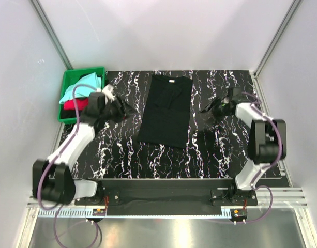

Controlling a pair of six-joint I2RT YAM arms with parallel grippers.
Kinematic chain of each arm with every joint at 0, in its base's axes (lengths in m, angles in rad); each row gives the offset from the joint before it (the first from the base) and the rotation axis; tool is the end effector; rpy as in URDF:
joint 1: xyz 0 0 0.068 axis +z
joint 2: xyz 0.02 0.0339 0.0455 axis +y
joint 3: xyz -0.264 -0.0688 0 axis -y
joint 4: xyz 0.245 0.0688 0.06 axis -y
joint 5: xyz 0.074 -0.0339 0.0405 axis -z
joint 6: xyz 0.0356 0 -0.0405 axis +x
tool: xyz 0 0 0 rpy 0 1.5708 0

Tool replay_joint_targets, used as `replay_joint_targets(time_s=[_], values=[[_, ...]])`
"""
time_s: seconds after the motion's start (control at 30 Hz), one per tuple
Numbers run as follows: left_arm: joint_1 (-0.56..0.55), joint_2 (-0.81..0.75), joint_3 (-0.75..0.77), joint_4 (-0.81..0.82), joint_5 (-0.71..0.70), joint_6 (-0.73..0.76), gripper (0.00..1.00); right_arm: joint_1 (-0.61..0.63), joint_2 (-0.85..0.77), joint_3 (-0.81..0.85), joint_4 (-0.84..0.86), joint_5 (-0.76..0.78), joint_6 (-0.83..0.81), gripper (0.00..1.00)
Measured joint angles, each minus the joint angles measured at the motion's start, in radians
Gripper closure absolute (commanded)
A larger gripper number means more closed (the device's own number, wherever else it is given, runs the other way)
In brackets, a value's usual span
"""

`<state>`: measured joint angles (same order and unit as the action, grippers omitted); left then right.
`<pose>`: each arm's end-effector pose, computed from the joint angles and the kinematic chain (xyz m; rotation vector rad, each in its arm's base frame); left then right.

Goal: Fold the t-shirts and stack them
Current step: Fold the tshirt

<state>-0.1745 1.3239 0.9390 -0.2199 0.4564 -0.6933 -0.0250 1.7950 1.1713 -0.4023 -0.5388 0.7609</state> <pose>0.2851 -0.0662 0.2729 -0.3137 2.2554 -0.9747 0.3671 0.0091 0.1871 0.8314 2.5430 0.9553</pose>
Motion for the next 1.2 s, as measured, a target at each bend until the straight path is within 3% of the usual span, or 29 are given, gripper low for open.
replay_joint_targets(time_s=[0.1, 0.2, 0.3, 0.43, 0.73, 1.03, 1.2], values=[[0.002, -0.128, -0.179, 0.003, -0.047, -0.071, 0.43, 0.171, -0.159, -0.168, 0.013, 0.051, 0.107, 0.35], [0.002, -0.114, -0.312, -0.003, -0.08, -0.152, 0.44, 0.362, -0.264, -0.344, 0.097, 0.097, 0.262, 0.37], [0.002, -0.078, -0.394, 0.019, -0.087, -0.23, 0.5, 0.469, -0.328, -0.514, 0.186, 0.148, 0.429, 0.44], [0.001, -0.018, -0.42, 0.096, -0.086, -0.291, 0.52, 0.491, -0.357, -0.633, 0.283, 0.226, 0.599, 0.52], [-0.071, 0.035, -0.494, 0.299, -0.105, -0.457, 0.52, 0.602, -0.439, -0.75, 0.456, 0.453, 0.893, 0.51], [-0.107, 0.025, -0.594, 0.452, -0.193, -0.645, 0.46, 0.673, -0.475, -0.792, 0.489, 0.64, 1.101, 0.48], [-0.125, 0.053, -0.62, 0.546, -0.223, -0.734, 0.49, 0.68, -0.475, -0.799, 0.499, 0.685, 1.164, 0.49]])
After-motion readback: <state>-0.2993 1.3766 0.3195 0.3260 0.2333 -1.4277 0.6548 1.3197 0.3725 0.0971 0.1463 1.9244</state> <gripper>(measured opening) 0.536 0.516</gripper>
